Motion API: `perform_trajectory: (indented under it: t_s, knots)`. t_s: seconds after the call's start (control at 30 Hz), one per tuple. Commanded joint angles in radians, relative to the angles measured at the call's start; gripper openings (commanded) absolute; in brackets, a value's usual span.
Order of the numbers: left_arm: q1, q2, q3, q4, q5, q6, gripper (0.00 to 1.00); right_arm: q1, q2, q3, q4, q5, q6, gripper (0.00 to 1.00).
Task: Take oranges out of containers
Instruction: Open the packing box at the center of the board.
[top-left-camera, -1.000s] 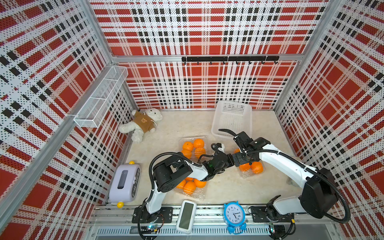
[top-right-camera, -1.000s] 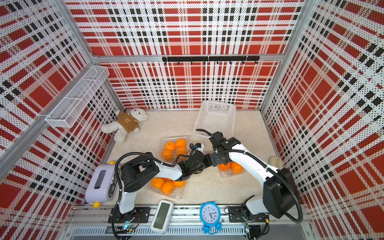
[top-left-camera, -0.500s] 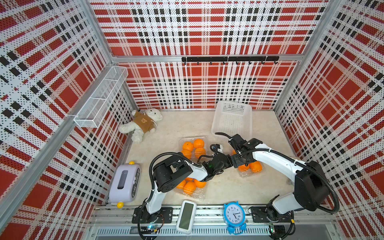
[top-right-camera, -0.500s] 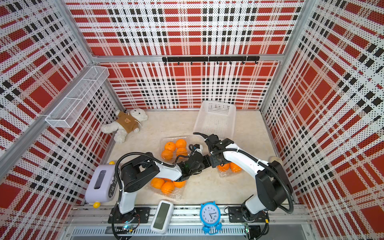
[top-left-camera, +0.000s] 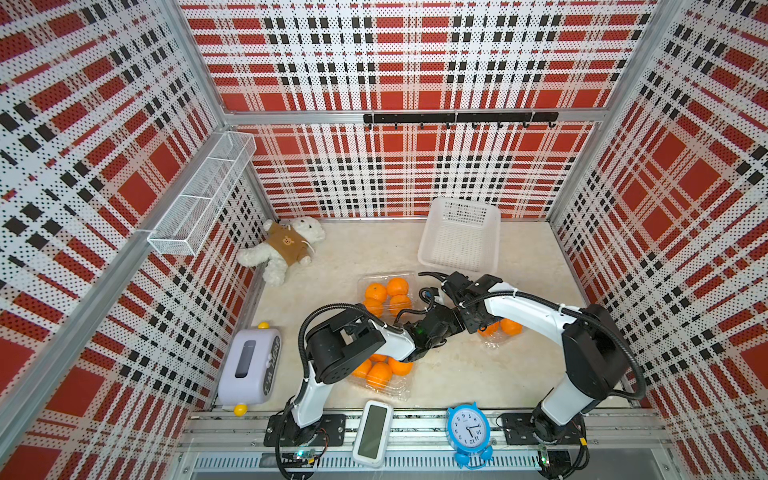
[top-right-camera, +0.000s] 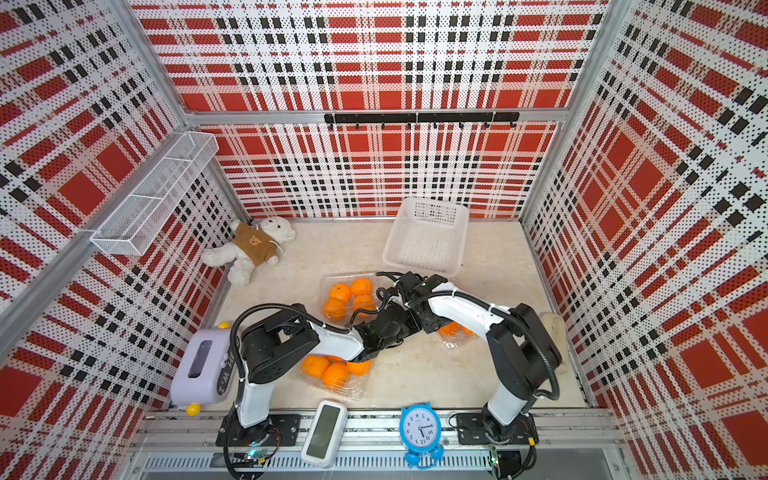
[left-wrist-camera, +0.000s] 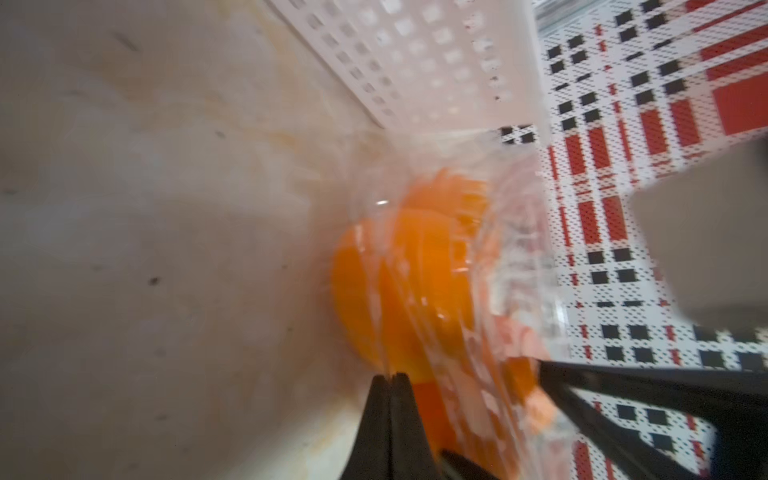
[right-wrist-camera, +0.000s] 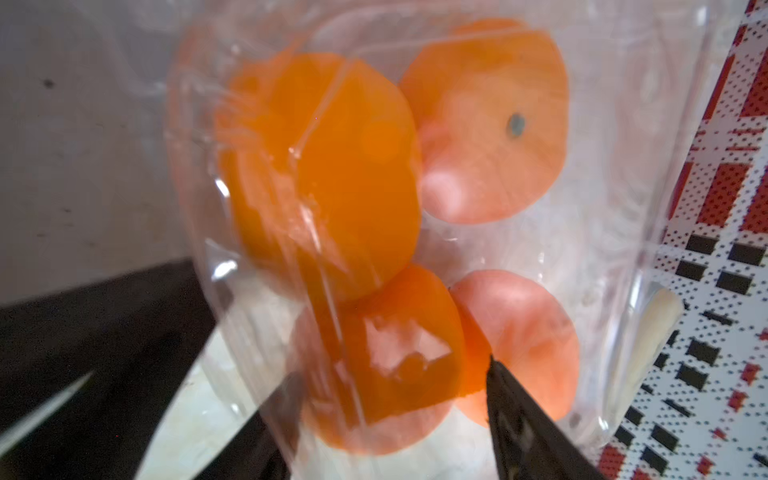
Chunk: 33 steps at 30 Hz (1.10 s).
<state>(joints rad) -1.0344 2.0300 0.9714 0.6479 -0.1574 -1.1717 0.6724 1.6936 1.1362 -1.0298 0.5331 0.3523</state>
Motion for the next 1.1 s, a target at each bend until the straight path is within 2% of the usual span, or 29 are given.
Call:
perform_trajectory:
  t_s: [0.0,0.37,0.47,0.7,1.07]
  knots:
    - [-0.026,-0.015,0.021,0.049,0.021,0.027,0.00,0.016,0.035,0.006,0.021,0.034,0.020,0.60]
    - [-0.031,-0.018,0.044,0.017,0.023,0.049,0.00,0.015,-0.092,0.048,0.021,-0.041,-0.022,0.22]
    - [-0.035,-0.012,0.060,-0.015,0.023,0.055,0.00,0.017,-0.099,0.058,0.004,-0.057,-0.030,0.16]
    - [-0.035,0.016,0.085,-0.054,0.033,0.055,0.00,0.017,-0.133,0.076,-0.001,-0.100,-0.051,0.10]
    - [-0.033,0.045,0.103,-0.112,0.039,0.061,0.00,0.013,-0.161,0.121,-0.033,-0.101,-0.083,0.07]
